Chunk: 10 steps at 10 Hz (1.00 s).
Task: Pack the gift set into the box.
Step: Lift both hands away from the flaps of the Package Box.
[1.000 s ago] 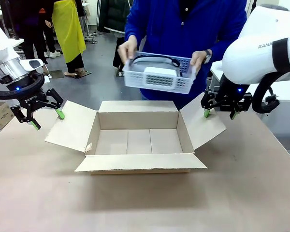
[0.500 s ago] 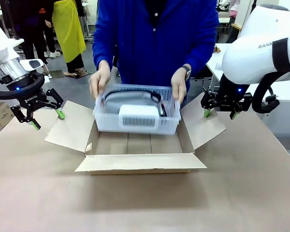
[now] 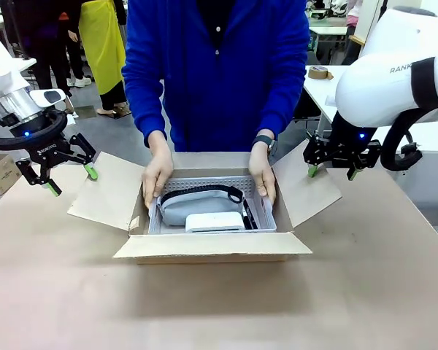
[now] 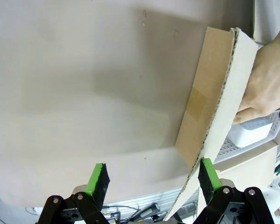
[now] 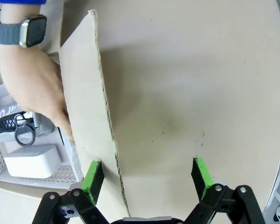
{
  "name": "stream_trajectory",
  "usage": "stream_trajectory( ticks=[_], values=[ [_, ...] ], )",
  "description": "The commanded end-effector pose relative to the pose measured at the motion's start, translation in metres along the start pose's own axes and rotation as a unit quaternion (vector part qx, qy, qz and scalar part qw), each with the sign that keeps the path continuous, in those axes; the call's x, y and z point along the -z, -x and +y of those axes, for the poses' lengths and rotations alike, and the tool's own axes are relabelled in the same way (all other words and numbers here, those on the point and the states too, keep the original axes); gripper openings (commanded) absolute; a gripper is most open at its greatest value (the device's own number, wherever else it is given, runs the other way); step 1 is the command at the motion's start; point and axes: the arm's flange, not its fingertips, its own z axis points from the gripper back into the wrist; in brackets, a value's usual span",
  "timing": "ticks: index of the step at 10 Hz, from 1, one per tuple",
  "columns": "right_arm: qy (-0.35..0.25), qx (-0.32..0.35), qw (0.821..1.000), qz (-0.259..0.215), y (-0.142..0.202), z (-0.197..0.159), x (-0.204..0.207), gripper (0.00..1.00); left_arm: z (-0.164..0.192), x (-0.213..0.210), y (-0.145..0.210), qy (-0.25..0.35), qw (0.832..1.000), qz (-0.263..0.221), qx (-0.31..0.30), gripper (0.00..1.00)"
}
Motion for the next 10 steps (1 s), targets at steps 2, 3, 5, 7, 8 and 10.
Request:
stream_trajectory(
  ticks=[2, 3, 5, 7, 8, 10],
  values=[
    [0.012, 0.009, 1.000, -0.002, -0.002, 0.001, -0.003, 1.00, -0.002, -0.001, -0.001, 0.001, 1.000, -0.002, -0.006, 1.00],
    [0.012, 0.009, 1.000, -0.002, -0.002, 0.001, -0.003, 1.00, -0.002, -0.001, -0.001, 0.001, 1.000, -0.002, -0.006, 1.00],
    [0.012, 0.009, 1.000, -0.002, -0.002, 0.001, -0.003, 1.00, -0.002, -0.001, -0.001, 0.001, 1.000, -0.002, -0.006, 1.00],
    [0.000, 0.000, 1.000, 0.000, 0.000, 0.000, 0.000, 1.00, 0.000, 0.000, 0.000, 0.000, 1.000, 0.000, 0.000, 1.00],
    [-0.089, -0.035, 0.995, 0.005, 0.012, -0.033, -0.029, 1.00, 0.017, -0.038, 0.014, 0.123, 0.973, 0.100, 0.165, 1.00],
    [-0.345, -0.009, 0.939, 0.005, 0.051, -0.166, -0.077, 1.00, 0.115, -0.100, 0.035, 0.399, 0.822, 0.216, 0.343, 1.00]
  ],
)
